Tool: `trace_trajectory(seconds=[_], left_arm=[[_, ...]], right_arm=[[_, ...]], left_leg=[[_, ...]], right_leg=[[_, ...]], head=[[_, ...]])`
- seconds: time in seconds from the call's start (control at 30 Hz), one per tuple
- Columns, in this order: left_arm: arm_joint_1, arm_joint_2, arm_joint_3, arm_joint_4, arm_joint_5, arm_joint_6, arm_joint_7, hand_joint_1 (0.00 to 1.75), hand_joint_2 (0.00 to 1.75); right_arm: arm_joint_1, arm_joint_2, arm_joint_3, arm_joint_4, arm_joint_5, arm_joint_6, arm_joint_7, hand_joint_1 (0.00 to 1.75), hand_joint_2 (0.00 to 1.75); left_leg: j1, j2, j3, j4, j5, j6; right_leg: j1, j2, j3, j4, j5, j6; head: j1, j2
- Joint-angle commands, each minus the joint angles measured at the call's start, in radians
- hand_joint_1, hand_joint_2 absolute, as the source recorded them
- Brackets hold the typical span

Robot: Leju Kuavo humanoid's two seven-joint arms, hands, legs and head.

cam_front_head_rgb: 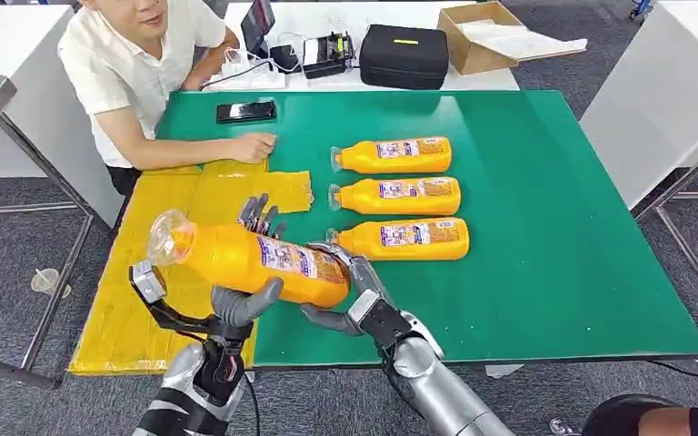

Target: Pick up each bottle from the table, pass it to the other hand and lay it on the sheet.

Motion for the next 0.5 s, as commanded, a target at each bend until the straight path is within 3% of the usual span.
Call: trace_trajectory(seconds=[0.03, 0.23, 0.27, 0.33, 0.37, 0.5], left_arm=[[-0.046, -0.002, -0.015, 0.022, 0.003, 0.018, 0.004, 1.75, 1.75], [-0.037, -0.004, -0.016, 0.010, -0.002, 0.030, -0.008, 1.75, 1.75], [-0.032, -0.003, -0.015, 0.004, -0.010, 0.039, -0.018, 1.75, 1.75], [-0.023, -0.001, -0.020, -0.009, -0.026, 0.057, -0.027, 1.75, 1.75], [-0.018, 0.005, -0.022, -0.017, -0.041, 0.072, -0.034, 1.75, 1.75], [0.003, 0.019, -0.026, -0.050, -0.084, 0.115, -0.055, 1.75, 1.75]], right_arm=[[-0.044, 0.010, 0.075, 0.080, -0.028, 0.021, -0.002, 1.75, 1.75], [-0.043, 0.013, 0.077, 0.086, -0.038, 0.020, -0.002, 1.75, 1.75], [-0.042, 0.013, 0.074, 0.092, -0.043, 0.022, -0.002, 1.52, 1.75], [-0.037, 0.018, 0.068, 0.110, -0.045, 0.019, -0.002, 0.00, 1.75], [-0.031, 0.019, 0.067, 0.110, -0.044, 0.015, -0.002, 0.00, 1.75], [-0.015, 0.031, 0.033, 0.116, -0.037, -0.035, -0.002, 0.00, 1.75]], left_leg=[[0.001, 0.001, 0.001, 0.001, -0.001, 0.000], [0.001, 0.001, 0.001, 0.000, -0.001, 0.000], [0.002, 0.001, 0.002, 0.001, -0.001, -0.001], [0.001, 0.001, 0.001, 0.000, -0.001, 0.000], [0.003, 0.002, 0.003, 0.002, -0.003, -0.001], [0.001, 0.001, 0.002, 0.000, -0.001, 0.000]], right_leg=[[0.002, -0.001, 0.001, 0.000, 0.000, -0.003], [0.001, 0.000, 0.001, 0.000, 0.000, -0.003], [0.003, 0.000, 0.003, 0.000, -0.001, -0.004], [0.001, 0.000, 0.001, 0.000, 0.000, -0.003], [0.004, -0.001, 0.004, 0.000, -0.001, -0.006], [0.002, 0.000, 0.002, -0.001, 0.000, -0.003]], head=[[0.000, 0.000], [0.000, 0.000], [0.000, 0.000], [0.000, 0.000], [0.000, 0.000], [0.000, 0.000]])
